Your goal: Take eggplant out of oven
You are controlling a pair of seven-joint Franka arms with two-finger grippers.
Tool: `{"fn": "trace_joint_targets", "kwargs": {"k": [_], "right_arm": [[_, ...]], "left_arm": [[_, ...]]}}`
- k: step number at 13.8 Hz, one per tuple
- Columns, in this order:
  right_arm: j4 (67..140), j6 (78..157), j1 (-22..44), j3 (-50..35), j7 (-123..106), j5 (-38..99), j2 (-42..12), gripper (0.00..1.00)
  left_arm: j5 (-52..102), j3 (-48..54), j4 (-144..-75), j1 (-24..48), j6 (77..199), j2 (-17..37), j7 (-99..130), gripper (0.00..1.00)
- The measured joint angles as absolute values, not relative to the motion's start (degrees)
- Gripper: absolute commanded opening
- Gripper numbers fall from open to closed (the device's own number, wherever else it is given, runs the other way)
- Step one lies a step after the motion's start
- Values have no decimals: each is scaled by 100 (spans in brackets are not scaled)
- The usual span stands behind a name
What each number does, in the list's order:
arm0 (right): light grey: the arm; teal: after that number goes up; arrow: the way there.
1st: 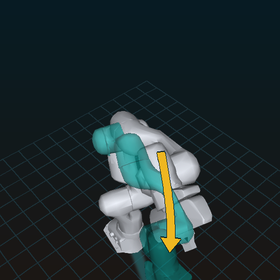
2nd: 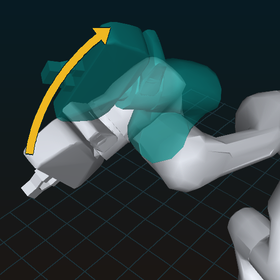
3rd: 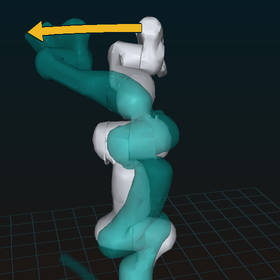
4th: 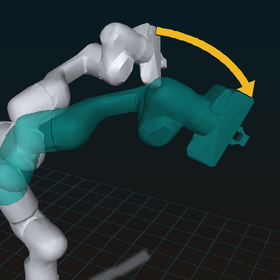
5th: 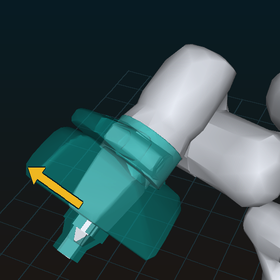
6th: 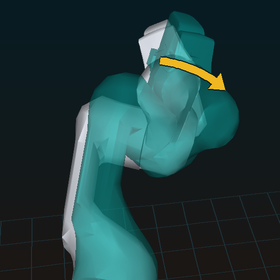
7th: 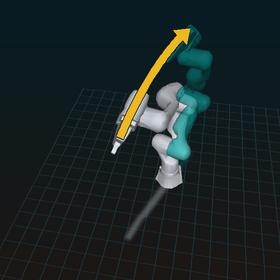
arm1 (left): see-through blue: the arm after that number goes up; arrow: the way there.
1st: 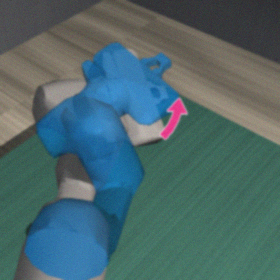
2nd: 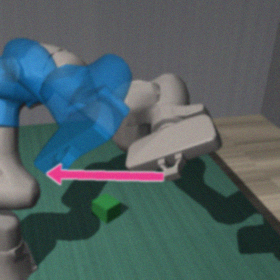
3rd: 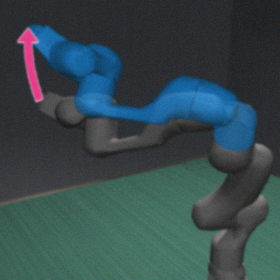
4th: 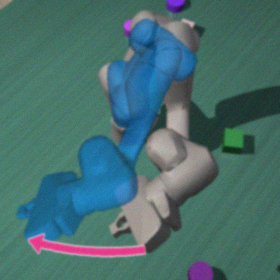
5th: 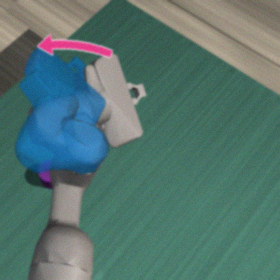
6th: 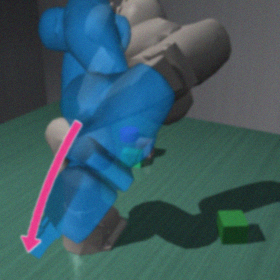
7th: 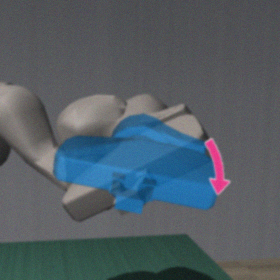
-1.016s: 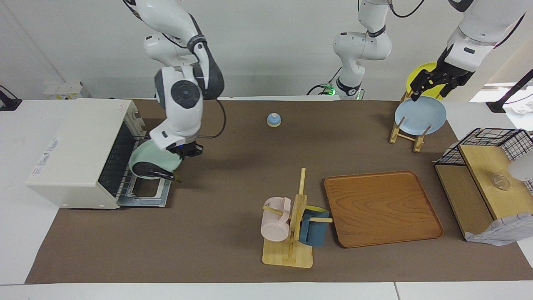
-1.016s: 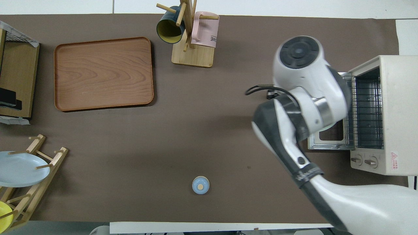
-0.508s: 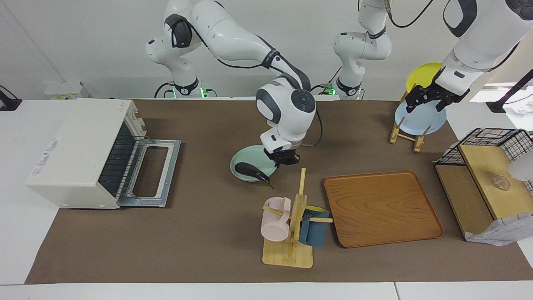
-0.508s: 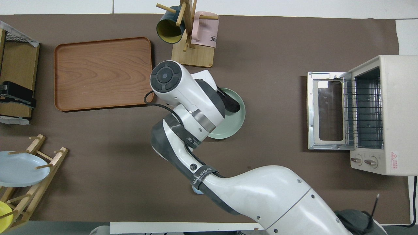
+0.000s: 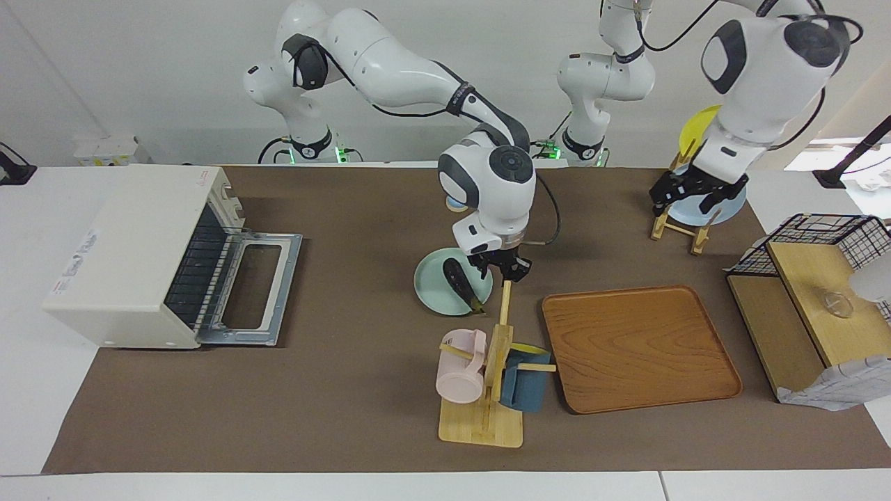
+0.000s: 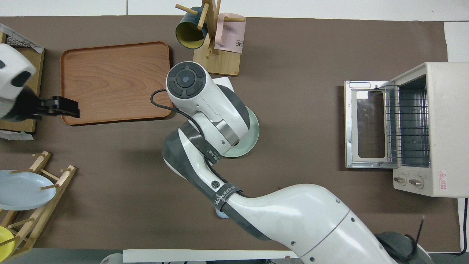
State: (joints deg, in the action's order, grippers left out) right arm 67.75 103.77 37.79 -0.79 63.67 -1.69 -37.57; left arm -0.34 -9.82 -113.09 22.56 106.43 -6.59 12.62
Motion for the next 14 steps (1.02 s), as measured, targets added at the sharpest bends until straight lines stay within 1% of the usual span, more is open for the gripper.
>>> {"fn": "trace_joint_targets", "kwargs": {"k": [1, 2, 3, 5, 7, 8, 9, 11, 12, 13, 14], "right_arm": [[6901, 10074, 3541, -57, 5963, -257, -3535, 31], [7220, 9938, 3195, -45, 5459, -342, -3272, 15], [7695, 9960, 2831, -42, 4958, -491, -3012, 5], [8955, 10456, 2260, -44, 4258, -794, -2505, 0], [10177, 11064, 1974, -46, 3990, -920, -2070, 0], [10677, 11327, 1825, -46, 3822, -968, -1899, 0], [11044, 11543, 1635, -47, 3624, -1000, -1772, 0], [11541, 11948, 1246, -48, 3136, -1016, -1604, 0], [11694, 12066, 1107, -47, 2822, -1020, -1550, 0], [11778, 12111, 992, -48, 2581, -1022, -1515, 0], [11825, 12149, 881, -49, 2429, -1026, -1488, 0]], "left_arm": [[-33, -963, -11627, 2580, 11060, -658, 1780, 100], [-34, -939, -11884, 2926, 11430, -617, 2303, 100], [-34, -919, -12042, 3248, 11740, -527, 2775, 100], [-34, -898, -12130, 3907, 12355, -176, 3735, 100], [-34, -887, -12078, 4594, 12976, 342, 4660, 100], [-35, -883, -11982, 4904, 13280, 648, 5116, 100], [-35, -880, -11821, 5155, 13533, 974, 5506, 100], [-35, -881, -11385, 5454, 13774, 1640, 5874, 100], [-35, -884, -11165, 5506, 13811, 1935, 5927, 97], [-35, -890, -10993, 5514, 13848, 2151, 5936, 66], [-35, -904, -10878, 5513, 13870, 2281, 5937, 20]]}}
